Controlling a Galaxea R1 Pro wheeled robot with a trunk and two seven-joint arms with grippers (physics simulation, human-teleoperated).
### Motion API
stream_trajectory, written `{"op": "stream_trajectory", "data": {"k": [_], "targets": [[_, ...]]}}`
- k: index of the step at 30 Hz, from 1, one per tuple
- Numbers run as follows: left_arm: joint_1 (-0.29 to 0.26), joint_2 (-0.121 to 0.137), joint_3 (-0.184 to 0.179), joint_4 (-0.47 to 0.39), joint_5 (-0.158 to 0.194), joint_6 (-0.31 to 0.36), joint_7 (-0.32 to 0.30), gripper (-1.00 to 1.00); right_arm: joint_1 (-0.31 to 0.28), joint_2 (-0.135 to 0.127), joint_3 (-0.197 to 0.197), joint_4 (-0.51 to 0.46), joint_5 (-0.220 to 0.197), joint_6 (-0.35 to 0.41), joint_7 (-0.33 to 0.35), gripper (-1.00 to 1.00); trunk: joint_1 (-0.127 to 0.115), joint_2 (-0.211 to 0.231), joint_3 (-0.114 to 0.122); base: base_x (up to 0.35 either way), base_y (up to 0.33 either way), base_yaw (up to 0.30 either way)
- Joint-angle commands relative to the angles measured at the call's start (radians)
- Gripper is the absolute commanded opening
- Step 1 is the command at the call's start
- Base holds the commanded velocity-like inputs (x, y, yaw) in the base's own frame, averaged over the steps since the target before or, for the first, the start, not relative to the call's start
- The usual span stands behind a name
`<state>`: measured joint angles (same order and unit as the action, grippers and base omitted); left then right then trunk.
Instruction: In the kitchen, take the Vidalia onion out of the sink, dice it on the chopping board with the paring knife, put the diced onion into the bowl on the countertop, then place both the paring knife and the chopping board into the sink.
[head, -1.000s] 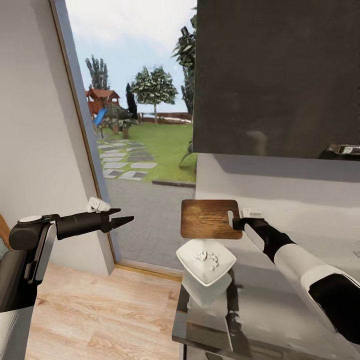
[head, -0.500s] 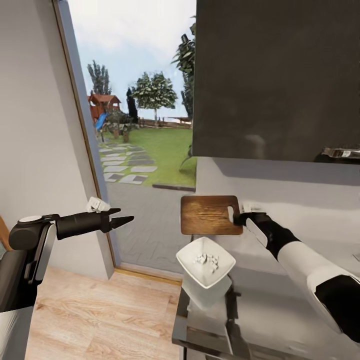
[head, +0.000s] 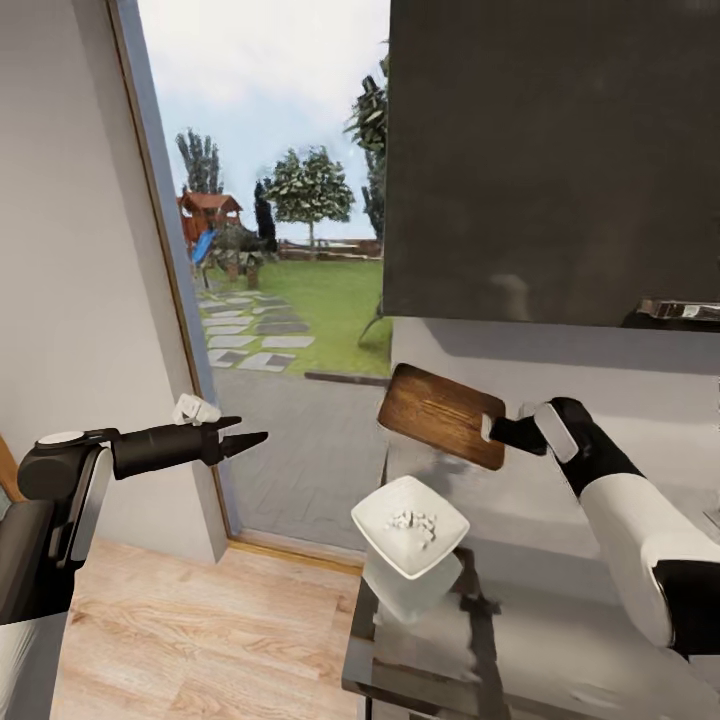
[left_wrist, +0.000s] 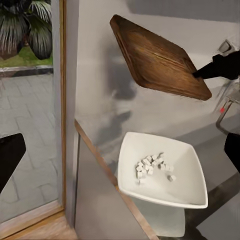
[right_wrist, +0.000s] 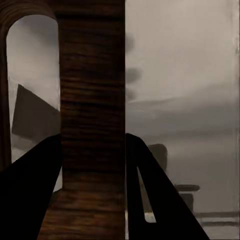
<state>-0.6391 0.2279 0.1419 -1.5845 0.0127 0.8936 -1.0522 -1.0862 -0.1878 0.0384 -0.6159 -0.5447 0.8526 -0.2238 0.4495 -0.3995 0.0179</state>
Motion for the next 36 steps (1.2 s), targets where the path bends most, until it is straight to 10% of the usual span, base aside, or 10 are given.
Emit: {"op": "stream_trajectory", "data": {"k": [1, 6, 16, 18, 20, 23, 28, 36], "targets": [[-0.001, 0.000, 0.001, 0.000, 0.001, 0.008, -0.003, 1.00, 0.000, -0.001, -0.034, -0.005, -0.018, 0.007, -0.021, -1.00, 0.000, 0.000, -0.001, 0.000, -0.127, 0.000], [-0.001, 0.000, 0.001, 0.000, 0.001, 0.008, -0.003, 1.00, 0.000, 0.000, -0.139, -0.010, -0.019, 0.013, -0.069, -1.00, 0.000, 0.000, 0.000, 0.000, -0.219, 0.000], [-0.001, 0.000, 0.001, 0.001, 0.001, 0.008, -0.003, 1.00, 0.000, 0.011, -0.173, -0.011, -0.022, 0.012, -0.112, -1.00, 0.000, 0.000, 0.000, 0.000, -0.297, -0.001], [-0.001, 0.000, 0.002, 0.001, 0.001, 0.008, -0.003, 1.00, 0.000, 0.030, -0.192, -0.011, -0.024, 0.010, -0.206, -1.00, 0.000, 0.000, 0.000, 0.000, -0.174, -0.083], [-0.001, 0.000, 0.001, 0.001, 0.001, 0.008, -0.003, 1.00, 0.000, 0.092, -0.299, -0.011, -0.050, -0.017, -0.454, -1.00, 0.000, 0.000, 0.002, 0.000, -0.046, -0.207], [-0.001, 0.000, 0.002, 0.001, 0.001, 0.009, -0.003, 1.00, 0.000, 0.118, -0.420, -0.011, -0.096, -0.096, -0.614, -1.00, 0.000, 0.000, 0.005, 0.000, -0.018, -0.230], [-0.001, 0.000, 0.002, 0.001, 0.001, 0.010, -0.004, 1.00, 0.000, 0.131, -0.532, -0.010, -0.131, -0.156, -0.696, -1.00, 0.000, 0.000, 0.011, 0.000, -0.005, -0.229], [-0.001, -0.013, -0.001, 0.001, 0.001, 0.010, -0.003, 1.00, 0.000, 0.139, -0.557, 0.021, -0.137, -0.168, -0.724, -1.00, 0.000, 0.000, 0.019, 0.000, -0.001, -0.194]]}}
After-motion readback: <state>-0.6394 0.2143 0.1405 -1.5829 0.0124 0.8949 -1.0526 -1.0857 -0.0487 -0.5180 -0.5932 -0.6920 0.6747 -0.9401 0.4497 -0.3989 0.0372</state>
